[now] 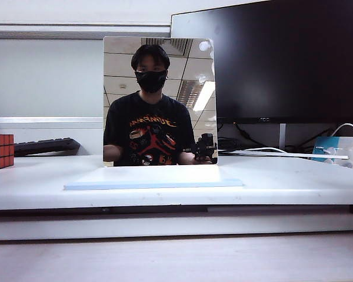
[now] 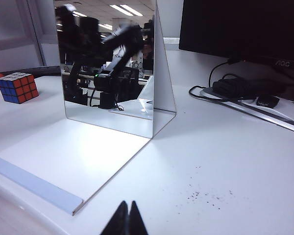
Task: Move the the Rubik's Cube near the mirror.
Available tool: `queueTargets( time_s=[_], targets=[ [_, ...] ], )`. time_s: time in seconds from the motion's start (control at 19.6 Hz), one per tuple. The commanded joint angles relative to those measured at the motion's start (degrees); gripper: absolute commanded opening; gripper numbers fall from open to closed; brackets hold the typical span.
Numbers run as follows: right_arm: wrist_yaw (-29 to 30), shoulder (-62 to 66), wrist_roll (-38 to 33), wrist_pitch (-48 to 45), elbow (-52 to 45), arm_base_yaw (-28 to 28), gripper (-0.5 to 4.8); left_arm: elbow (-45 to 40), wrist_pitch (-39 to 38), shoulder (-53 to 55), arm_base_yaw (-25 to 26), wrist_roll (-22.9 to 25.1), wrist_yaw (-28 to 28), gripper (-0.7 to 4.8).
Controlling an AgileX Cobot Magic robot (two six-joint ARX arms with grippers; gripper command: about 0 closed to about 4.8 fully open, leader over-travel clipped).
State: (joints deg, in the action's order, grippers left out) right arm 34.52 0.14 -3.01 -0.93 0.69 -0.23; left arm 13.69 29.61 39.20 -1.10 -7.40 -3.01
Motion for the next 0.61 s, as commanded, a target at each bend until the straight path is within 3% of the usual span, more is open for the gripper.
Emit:
queueTargets(
  time_s=[0.05, 0.25, 0.61],
  targets=[
    [0.1, 0.0, -0.2, -0.6, -0.3, 0.0, -0.01, 3.9, 12.8, 19.8, 0.0, 5.4, -0.9, 4.79],
    [0.1, 0.0, -0.2, -0.6, -0.3, 0.0, -0.01, 9.2, 22.8, 39.4, 0.0, 5.3, -3.7, 4.79],
    [0.0, 0.0, -0.2, -0.6, -0.3, -0.1, -0.01, 15.1, 21.7, 51.9, 0.0, 5.3, -3.7, 4.79]
  ],
)
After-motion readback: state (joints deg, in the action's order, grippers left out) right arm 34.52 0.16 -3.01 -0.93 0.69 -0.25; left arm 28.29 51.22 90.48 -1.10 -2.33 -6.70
